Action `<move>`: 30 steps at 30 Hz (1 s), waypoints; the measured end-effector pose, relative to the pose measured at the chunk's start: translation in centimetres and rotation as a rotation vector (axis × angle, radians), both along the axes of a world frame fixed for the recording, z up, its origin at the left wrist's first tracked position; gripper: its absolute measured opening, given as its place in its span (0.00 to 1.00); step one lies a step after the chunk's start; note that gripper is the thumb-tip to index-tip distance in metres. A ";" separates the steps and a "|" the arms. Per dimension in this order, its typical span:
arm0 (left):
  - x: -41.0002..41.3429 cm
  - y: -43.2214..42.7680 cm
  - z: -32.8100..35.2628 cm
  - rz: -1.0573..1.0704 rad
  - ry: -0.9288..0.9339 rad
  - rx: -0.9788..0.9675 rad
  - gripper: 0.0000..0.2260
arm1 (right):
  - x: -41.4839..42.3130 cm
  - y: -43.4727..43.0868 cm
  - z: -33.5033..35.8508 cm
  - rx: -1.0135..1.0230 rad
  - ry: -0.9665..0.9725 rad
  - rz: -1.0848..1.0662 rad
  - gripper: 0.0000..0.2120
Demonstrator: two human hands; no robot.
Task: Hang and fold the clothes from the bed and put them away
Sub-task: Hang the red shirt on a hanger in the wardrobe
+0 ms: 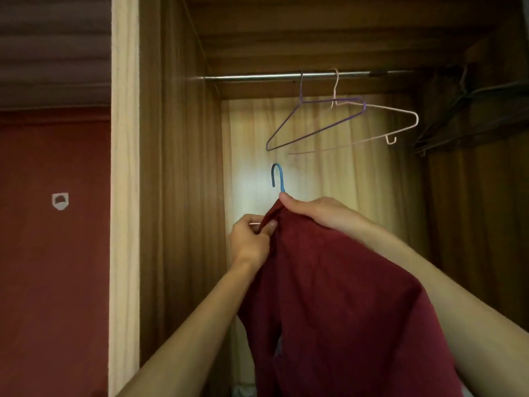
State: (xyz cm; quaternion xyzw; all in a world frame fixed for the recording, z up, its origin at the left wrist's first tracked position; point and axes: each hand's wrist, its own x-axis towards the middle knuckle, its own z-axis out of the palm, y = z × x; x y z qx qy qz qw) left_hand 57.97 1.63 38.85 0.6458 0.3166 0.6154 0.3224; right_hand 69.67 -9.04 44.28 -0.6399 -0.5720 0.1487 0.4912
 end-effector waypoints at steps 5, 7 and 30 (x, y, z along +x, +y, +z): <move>1.6 5.4 4.5 0.193 0.154 0.002 0.36 | 0.9 6.2 5.8 0.198 0.005 0.028 0.30; 2.2 7.7 6.9 0.119 0.103 -0.008 0.35 | 1.5 9.2 8.7 0.250 -0.012 0.024 0.30; -1.2 15.3 24.5 0.358 0.029 0.381 0.28 | -0.9 28.7 31.6 0.552 -0.078 0.154 0.26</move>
